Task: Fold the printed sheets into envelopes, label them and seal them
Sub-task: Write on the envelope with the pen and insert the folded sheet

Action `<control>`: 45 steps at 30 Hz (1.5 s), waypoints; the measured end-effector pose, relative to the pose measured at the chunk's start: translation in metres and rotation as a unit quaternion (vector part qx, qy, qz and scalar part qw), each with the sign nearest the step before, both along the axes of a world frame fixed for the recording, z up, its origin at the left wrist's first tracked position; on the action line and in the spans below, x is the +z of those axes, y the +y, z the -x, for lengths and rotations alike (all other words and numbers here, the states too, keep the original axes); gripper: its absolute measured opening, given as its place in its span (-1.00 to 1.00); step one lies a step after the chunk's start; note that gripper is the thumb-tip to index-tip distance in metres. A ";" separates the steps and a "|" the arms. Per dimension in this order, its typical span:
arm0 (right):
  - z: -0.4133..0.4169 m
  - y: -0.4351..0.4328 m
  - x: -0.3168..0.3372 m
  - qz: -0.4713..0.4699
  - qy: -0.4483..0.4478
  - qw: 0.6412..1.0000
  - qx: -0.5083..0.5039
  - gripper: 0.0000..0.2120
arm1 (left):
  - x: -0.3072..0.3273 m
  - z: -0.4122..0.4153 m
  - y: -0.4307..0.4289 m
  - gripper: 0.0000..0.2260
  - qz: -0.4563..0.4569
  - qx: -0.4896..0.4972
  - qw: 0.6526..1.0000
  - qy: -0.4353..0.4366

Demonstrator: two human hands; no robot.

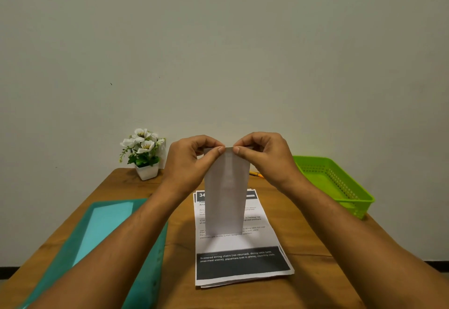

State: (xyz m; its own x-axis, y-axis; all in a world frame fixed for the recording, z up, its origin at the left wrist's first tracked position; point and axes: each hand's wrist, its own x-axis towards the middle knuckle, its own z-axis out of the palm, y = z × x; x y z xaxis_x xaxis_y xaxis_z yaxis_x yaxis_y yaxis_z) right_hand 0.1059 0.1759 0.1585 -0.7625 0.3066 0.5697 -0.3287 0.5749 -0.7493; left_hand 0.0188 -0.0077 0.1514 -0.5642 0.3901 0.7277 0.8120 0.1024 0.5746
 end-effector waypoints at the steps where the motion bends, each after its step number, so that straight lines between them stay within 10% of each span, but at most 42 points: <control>1: -0.001 0.001 0.001 0.003 -0.004 1.000 0.003 -0.97 | 0.000 0.000 -0.001 -0.95 0.003 -0.001 1.000 -0.001; 25: -0.008 0.007 0.003 0.042 -0.003 0.999 0.006 -0.95 | 0.006 0.017 -0.029 -0.95 -0.009 -0.020 0.997 -0.073; 45: -0.001 -0.011 0.019 -0.110 -0.029 0.994 -0.005 -0.95 | 0.007 0.007 -0.021 -0.96 -0.009 -0.008 1.000 -0.021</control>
State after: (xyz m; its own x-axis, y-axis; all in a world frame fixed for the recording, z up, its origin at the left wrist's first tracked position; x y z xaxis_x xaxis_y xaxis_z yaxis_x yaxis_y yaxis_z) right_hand 0.1072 0.1653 0.1776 -0.7935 0.1879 0.5788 -0.2817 0.7297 -0.6230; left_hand 0.0119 -0.0288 0.1587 -0.5881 0.3859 0.7108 0.7885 0.0781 0.6100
